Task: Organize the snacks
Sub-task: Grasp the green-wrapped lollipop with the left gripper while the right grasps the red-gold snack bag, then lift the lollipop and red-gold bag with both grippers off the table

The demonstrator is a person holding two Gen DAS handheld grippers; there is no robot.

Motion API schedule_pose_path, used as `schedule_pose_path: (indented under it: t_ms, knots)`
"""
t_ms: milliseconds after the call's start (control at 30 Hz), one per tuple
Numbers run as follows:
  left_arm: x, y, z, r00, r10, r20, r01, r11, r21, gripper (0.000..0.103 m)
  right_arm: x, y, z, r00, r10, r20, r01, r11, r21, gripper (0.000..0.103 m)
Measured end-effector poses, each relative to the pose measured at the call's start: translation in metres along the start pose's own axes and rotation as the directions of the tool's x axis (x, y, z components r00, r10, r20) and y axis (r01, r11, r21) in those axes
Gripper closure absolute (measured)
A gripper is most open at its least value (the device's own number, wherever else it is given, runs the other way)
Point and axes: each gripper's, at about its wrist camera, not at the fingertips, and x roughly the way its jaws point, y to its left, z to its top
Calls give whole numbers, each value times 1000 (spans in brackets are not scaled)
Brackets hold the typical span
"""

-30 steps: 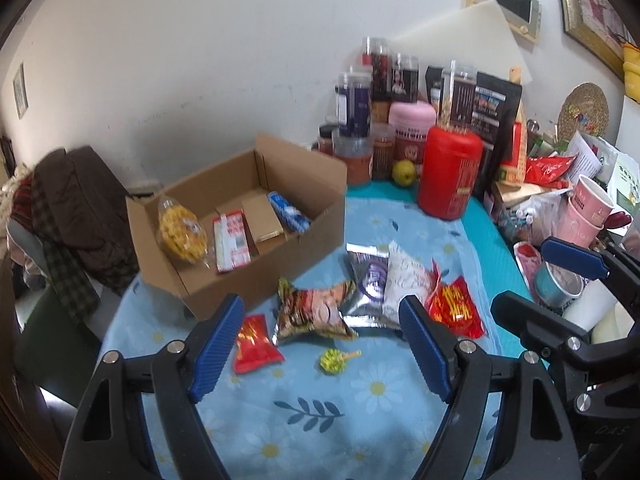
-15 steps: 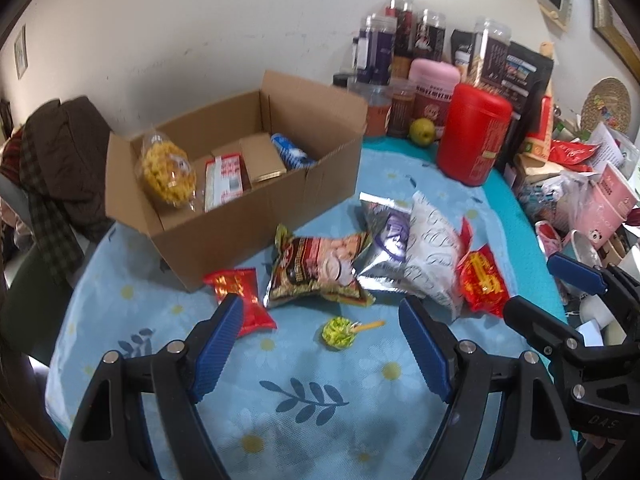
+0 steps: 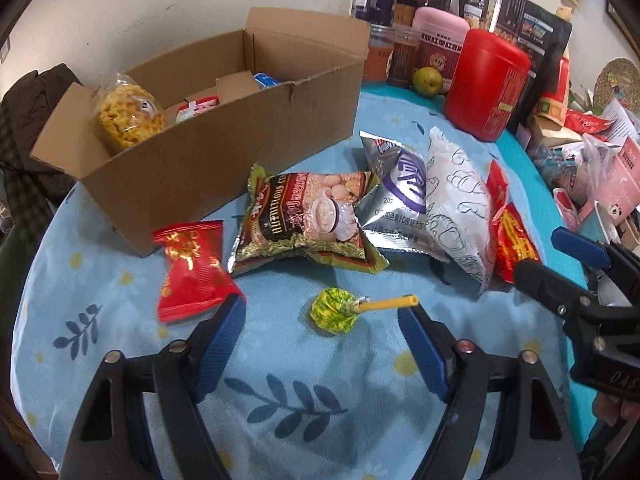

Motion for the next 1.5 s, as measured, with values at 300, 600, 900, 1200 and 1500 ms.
schedule_pose_path:
  t_ms: [300, 600, 900, 1200, 1500]
  knots:
    - [21, -9, 2, 1000, 3, -29, -2, 1000, 26, 76, 20, -31, 1, 999, -13, -45, 17, 995, 96, 22]
    - [21, -18, 2, 999, -21, -34, 22, 999, 37, 76, 33, -40, 0, 995, 73, -63, -64, 989, 133, 43]
    - [7, -27, -8, 998, -52, -36, 54, 998, 43, 76, 21, -34, -10, 998, 37, -58, -31, 994, 101, 61]
    - [-11, -28, -21, 998, -61, -17, 62, 997, 40, 76, -2, -21, -35, 1000, -4, -20, 5, 999, 33, 63]
    - [-26, -34, -38, 996, -89, -23, 90, 994, 66, 76, -32, -16, -64, 994, 82, -68, -81, 996, 24, 63]
